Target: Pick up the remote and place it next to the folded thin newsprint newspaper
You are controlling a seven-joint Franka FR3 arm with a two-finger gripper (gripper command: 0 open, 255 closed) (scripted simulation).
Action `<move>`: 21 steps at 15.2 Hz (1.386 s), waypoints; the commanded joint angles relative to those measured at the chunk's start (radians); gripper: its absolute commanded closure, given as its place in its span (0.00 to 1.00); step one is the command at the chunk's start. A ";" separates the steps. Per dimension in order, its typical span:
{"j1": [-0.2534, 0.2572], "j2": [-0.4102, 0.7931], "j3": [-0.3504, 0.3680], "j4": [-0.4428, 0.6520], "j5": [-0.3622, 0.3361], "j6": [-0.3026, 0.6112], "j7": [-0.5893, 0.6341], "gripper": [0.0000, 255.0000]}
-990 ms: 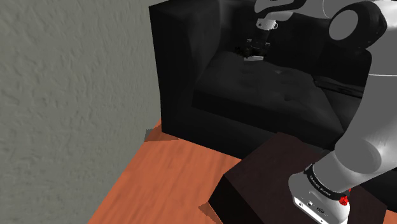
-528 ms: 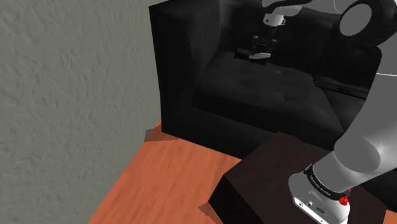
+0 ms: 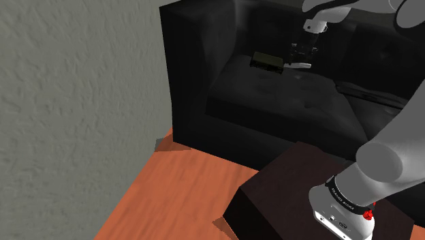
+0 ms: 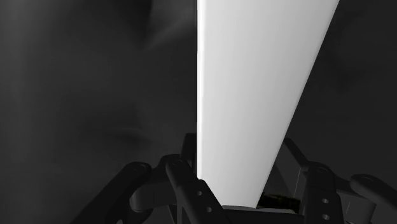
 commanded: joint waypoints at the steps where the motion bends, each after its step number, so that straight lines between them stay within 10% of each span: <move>1: -0.021 -0.035 -0.015 -0.044 -0.006 0.009 -0.037 1.00; 21: -0.252 -0.198 -0.209 -0.249 -0.058 0.055 -0.449 1.00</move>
